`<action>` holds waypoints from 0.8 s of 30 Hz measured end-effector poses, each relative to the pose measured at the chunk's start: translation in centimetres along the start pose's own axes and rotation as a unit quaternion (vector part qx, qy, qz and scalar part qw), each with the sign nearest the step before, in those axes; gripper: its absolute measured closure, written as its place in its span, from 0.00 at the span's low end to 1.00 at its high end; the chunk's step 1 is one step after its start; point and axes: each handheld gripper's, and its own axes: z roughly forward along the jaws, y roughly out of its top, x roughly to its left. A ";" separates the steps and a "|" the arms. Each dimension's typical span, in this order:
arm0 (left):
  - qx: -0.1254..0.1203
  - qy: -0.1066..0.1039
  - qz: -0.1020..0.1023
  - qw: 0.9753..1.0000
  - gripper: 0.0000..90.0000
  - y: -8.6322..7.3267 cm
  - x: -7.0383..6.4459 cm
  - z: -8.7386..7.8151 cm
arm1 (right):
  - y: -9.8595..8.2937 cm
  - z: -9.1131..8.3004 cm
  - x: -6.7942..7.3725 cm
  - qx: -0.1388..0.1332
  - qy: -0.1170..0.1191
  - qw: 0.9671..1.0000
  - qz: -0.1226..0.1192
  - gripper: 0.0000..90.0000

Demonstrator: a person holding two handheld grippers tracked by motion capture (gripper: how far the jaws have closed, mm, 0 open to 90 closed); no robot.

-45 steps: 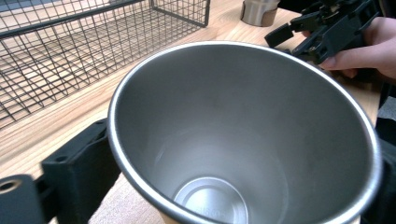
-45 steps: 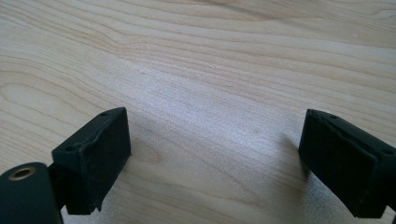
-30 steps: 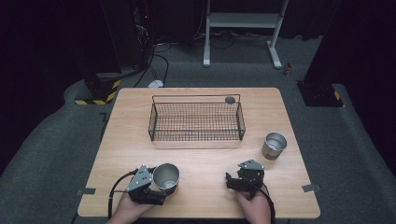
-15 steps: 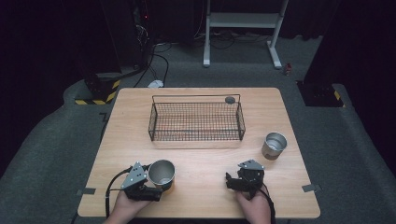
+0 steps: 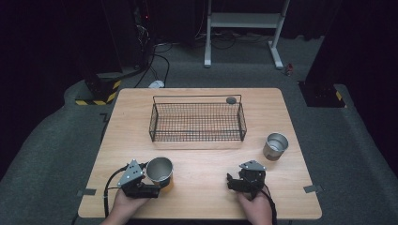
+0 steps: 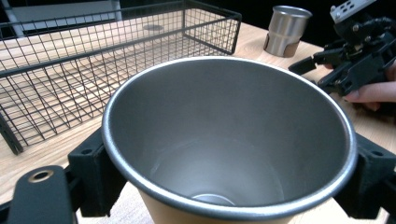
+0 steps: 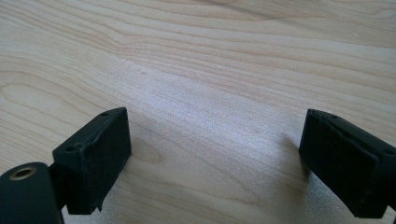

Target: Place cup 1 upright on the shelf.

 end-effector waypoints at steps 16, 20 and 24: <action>0.017 0.014 -0.016 1.000 0.15 0.7 0.2 0.7 | 0.1 0.1 -0.1 -0.002 0.004 1.000 -0.008 0.10; 0.012 0.019 -0.018 1.000 0.15 1.2 0.4 1.1 | 0.1 0.1 -0.1 -0.002 0.006 1.000 -0.009 0.10; 0.002 0.025 -0.025 0.999 0.15 1.8 0.7 1.2 | 0.1 0.1 -0.1 -0.001 0.006 1.000 -0.009 0.10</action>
